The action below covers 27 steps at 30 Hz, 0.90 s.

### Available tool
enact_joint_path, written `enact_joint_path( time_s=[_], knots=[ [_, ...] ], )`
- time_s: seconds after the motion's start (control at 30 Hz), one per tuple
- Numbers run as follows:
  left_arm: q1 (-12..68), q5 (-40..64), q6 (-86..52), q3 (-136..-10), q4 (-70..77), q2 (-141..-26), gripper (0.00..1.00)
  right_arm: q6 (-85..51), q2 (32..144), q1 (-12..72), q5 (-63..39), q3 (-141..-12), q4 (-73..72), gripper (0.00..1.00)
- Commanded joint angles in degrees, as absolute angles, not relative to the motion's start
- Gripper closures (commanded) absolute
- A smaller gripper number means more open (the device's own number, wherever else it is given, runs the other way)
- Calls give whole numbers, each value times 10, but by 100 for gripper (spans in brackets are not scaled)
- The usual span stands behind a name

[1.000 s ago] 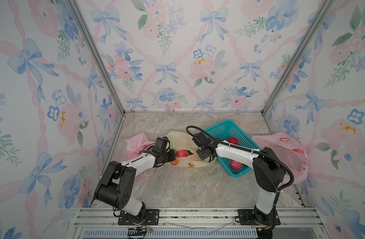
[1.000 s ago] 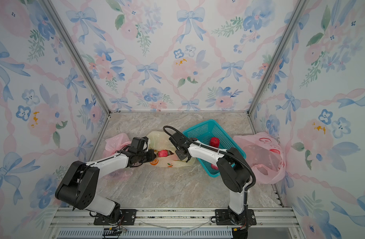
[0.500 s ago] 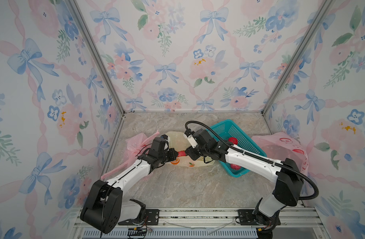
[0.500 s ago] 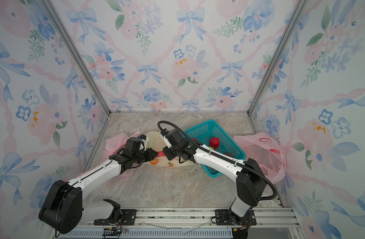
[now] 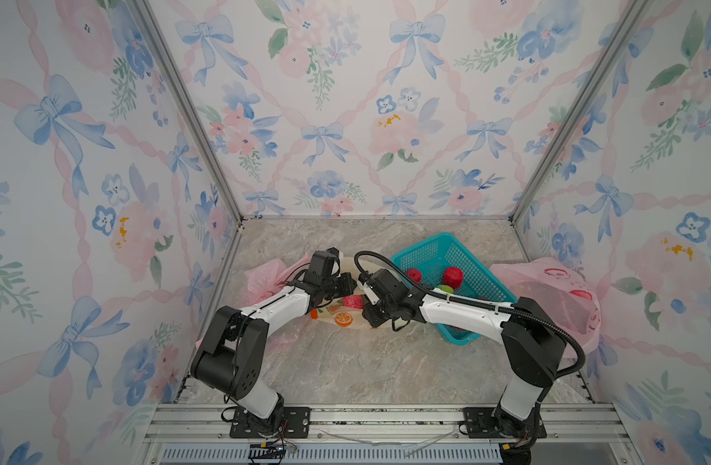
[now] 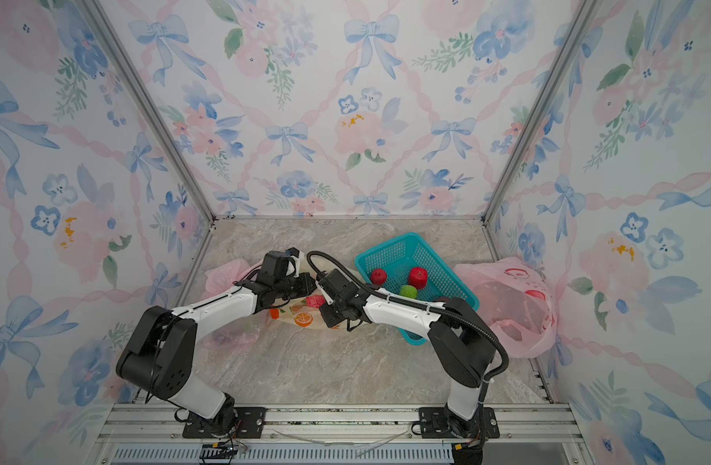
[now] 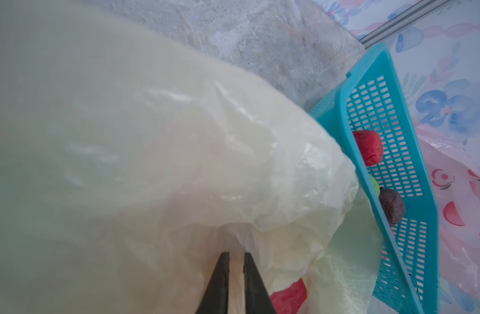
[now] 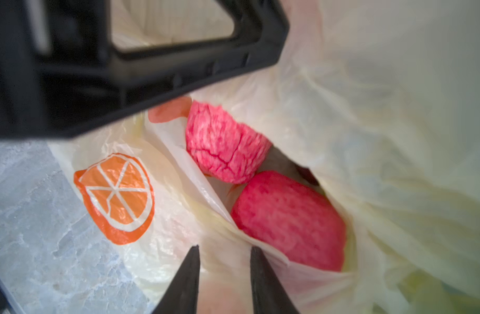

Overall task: Untie the knot of a plastic bag & take out the apple
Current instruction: Untie the plastic bag at the center of the board.

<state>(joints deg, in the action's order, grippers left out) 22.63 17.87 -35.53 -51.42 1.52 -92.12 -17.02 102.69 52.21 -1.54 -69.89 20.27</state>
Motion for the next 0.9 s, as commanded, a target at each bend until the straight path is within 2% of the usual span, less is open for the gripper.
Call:
enact_joint_path(
  time_s=[0.0,0.5,0.67,0.87],
  knots=[
    [214,170,-337,-532,45,-951,86,-189,1026,535,-21,-665,224,67],
    [159,92,-324,-544,99,-1018,87,-220,1038,537,-21,-582,235,68],
    [158,98,-325,-534,120,-1035,89,-206,1018,534,-23,-579,238,68],
    [179,116,-316,-531,113,-982,86,-180,952,533,-47,-601,228,53]
  ],
)
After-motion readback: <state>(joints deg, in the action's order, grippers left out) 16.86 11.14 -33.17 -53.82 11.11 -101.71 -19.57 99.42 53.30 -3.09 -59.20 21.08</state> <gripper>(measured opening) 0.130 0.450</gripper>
